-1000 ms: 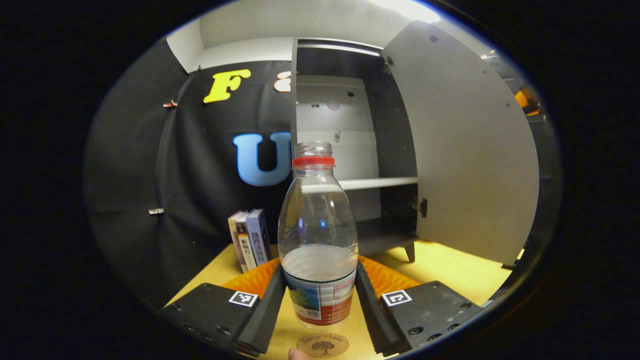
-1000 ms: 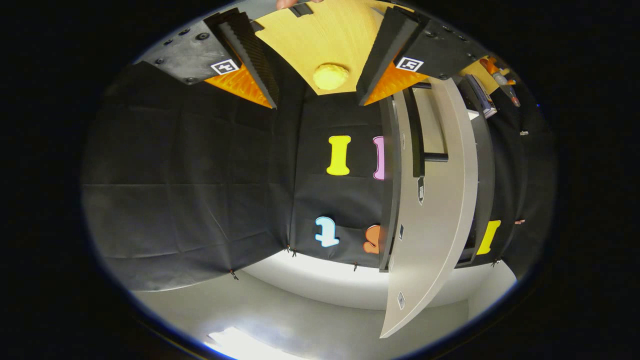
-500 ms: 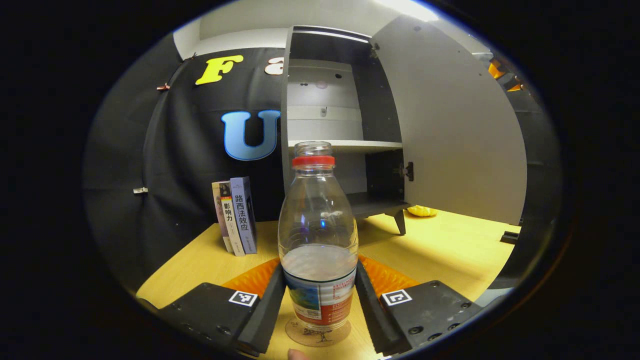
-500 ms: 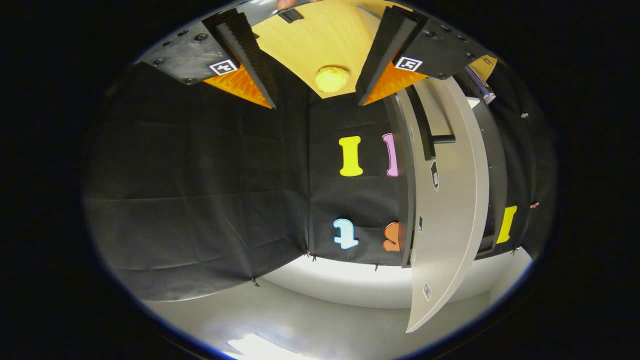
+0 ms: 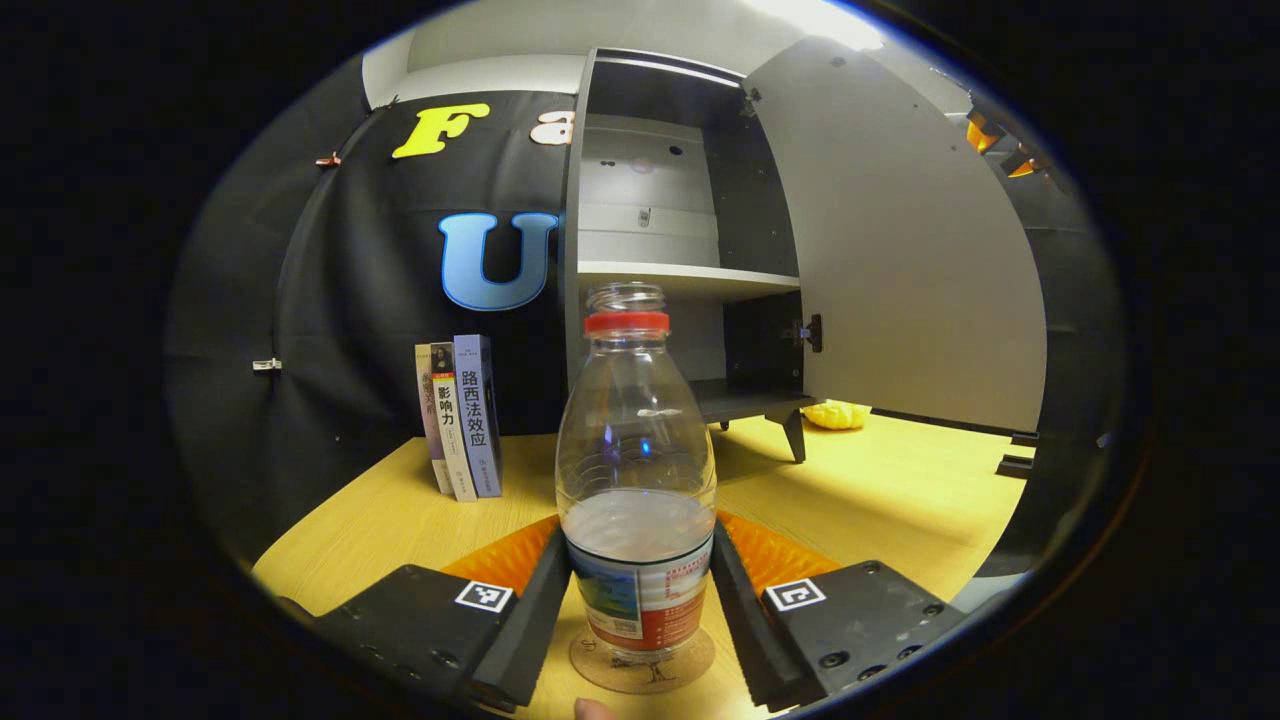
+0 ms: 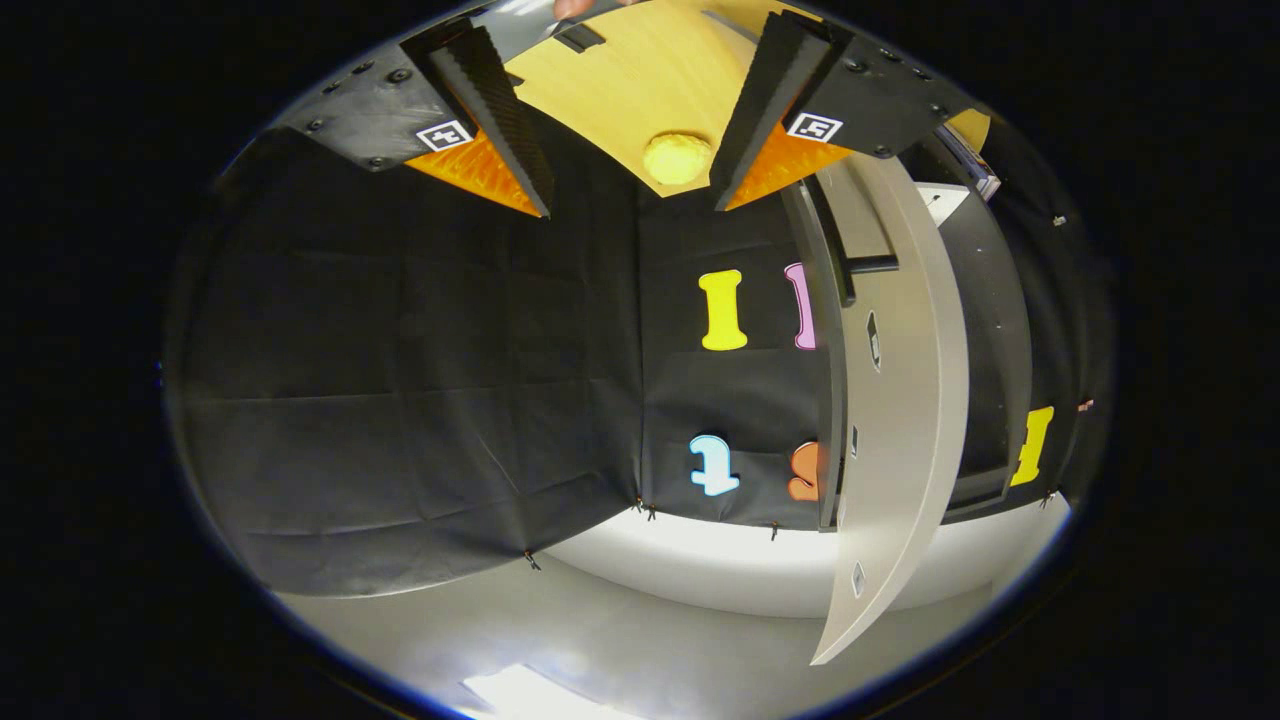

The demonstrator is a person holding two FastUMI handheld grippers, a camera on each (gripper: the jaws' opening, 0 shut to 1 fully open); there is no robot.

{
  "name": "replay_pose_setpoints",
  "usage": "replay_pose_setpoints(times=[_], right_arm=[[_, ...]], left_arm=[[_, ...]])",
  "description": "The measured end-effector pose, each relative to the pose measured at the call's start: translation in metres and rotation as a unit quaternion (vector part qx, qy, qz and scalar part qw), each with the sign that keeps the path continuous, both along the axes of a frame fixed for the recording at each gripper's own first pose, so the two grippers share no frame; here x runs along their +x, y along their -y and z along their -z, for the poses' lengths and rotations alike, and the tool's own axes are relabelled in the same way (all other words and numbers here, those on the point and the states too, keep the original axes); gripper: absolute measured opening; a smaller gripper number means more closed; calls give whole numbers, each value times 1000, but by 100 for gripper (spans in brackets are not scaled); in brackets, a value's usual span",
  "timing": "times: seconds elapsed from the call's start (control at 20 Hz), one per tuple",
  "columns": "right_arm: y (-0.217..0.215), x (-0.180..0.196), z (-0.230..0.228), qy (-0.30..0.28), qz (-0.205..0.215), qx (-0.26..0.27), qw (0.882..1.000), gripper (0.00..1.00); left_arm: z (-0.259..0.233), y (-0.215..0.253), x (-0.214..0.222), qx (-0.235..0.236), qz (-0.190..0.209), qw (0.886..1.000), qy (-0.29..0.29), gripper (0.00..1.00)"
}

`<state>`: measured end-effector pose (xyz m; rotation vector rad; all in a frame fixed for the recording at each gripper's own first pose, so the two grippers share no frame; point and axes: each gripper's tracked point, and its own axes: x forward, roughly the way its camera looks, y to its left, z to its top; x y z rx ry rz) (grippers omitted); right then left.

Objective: Open the cabinet door with the right hand, grasp the bottle in the cabinet with the left hand and place it on the coaster, then close the cabinet door with the right hand.

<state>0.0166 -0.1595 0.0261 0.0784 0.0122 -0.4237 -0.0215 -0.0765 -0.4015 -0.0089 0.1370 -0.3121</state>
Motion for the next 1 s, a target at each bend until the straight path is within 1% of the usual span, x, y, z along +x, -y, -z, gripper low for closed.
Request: replay_pose_setpoints(times=[0.15,0.35,0.4,0.45,0.55,0.6,0.75,0.9,1.0], right_arm=[[-6,-2,-2,0,-2,-8,1000,98],[-11,-6,-2,-2,0,-3,1000,98],[-11,-7,-1,-3,1,-7,1000,100],[-11,-8,0,-5,1,-9,1000,98],[-11,-11,2,-6,1,-12,1000,98],[-11,-12,2,-6,0,-11,1000,98],[-9,-16,6,-9,-1,-8,1000,98],[-4,-19,9,-11,0,-8,1000,98],[-1,-19,11,-12,-1,-5,1000,98]], left_arm=[[8,-2,1,0,3,1000,-4,77],[12,-4,-5,-7,1,1000,-12,79],[13,-6,-6,-7,-1,1000,-14,80],[15,-6,-8,-6,-2,1000,-19,81],[16,-7,-11,-6,0,1000,-24,81],[15,-6,-13,-7,2,1000,-25,86],[13,-2,-15,-4,7,999,-31,93],[6,2,-18,3,11,999,-38,94],[-6,-1,-18,8,6,999,-38,94]])
